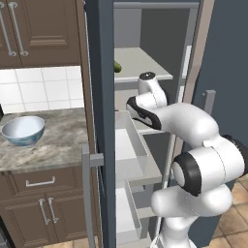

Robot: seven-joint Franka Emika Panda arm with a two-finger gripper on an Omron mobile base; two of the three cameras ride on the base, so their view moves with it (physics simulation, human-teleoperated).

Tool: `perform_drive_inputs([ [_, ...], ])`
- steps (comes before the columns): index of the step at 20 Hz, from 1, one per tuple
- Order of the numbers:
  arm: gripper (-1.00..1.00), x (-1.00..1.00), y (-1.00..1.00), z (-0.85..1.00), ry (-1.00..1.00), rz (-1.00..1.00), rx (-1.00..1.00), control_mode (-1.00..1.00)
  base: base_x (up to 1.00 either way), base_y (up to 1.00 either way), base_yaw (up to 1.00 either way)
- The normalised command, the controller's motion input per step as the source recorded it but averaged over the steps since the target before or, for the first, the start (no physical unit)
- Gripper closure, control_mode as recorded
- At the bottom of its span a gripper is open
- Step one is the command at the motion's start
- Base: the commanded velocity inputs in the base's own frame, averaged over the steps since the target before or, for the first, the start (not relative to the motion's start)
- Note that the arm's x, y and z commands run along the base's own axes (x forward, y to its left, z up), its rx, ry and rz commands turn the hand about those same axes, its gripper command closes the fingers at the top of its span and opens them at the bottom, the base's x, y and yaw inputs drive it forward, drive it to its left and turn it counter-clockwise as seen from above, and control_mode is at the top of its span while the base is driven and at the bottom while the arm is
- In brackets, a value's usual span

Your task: Take the corn, cucumber, and mango from the freezer and place them in the bowl on the counter.

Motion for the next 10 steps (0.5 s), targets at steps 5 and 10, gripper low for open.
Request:
perform_drive_inputs([
  [5, -1.00, 0.32, -0.14, -0.18, 0.00, 0.00, -0.01, -1.00, 0.00, 0.00, 0.00],
  [10, -1.00, 0.29, -0.12, -0.25, 0.00, 0.00, -0.03, -1.00, 0.00, 0.00, 0.00],
])
